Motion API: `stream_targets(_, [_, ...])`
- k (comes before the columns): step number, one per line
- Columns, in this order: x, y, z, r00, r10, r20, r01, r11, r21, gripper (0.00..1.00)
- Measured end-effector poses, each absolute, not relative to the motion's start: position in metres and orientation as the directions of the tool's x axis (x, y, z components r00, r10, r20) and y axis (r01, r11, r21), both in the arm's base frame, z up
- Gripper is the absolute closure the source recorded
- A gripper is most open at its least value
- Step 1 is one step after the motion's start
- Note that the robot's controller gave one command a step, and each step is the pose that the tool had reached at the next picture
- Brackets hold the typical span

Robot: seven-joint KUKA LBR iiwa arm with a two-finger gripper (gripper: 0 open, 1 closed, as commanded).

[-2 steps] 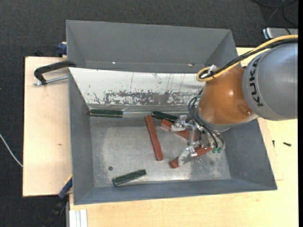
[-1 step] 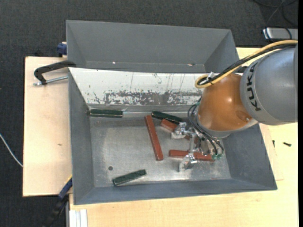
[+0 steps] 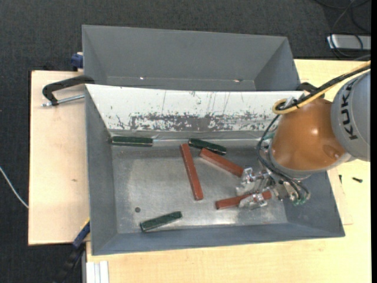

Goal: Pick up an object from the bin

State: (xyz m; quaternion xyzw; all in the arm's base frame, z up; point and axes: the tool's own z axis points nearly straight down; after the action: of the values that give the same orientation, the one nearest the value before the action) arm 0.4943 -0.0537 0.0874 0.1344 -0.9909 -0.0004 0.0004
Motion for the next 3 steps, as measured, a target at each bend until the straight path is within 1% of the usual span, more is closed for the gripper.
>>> stream_targets(1, [0.494,-0.054,0.087,-0.964,-0.267,0.001,-0.267,0.964,0.001,1.0])
stream_targets(2, [0.502,-0.052,0.112,-0.961,-0.278,-0.005,-0.278,0.961,-0.001,1.0])
stream_targets(3, [0.504,-0.052,0.126,-0.96,-0.28,-0.008,-0.28,0.96,-0.002,1.0])
